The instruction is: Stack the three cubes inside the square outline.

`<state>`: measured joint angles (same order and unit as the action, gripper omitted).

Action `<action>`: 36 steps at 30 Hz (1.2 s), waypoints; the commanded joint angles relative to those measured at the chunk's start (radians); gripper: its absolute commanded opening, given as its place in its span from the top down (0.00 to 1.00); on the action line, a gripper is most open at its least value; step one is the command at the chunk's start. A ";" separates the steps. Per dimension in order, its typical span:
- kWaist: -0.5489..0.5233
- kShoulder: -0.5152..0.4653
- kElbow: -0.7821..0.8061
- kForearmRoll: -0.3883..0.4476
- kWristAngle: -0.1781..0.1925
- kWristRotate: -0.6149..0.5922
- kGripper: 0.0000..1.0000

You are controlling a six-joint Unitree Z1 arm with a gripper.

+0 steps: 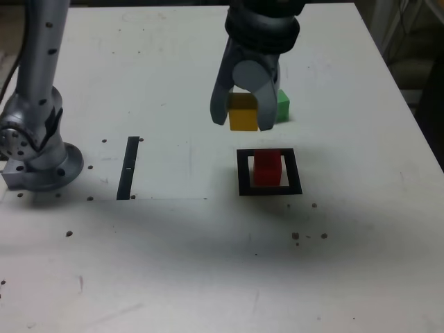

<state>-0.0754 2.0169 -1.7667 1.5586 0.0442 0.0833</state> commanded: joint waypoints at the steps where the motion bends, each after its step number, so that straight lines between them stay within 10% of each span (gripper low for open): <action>1: -0.011 0.017 -0.011 0.011 -0.011 -0.006 0.67; 36: -0.006 0.175 -0.101 -0.007 -0.070 0.023 0.67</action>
<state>-0.0850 2.1825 -1.8620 1.5491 -0.0238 0.1023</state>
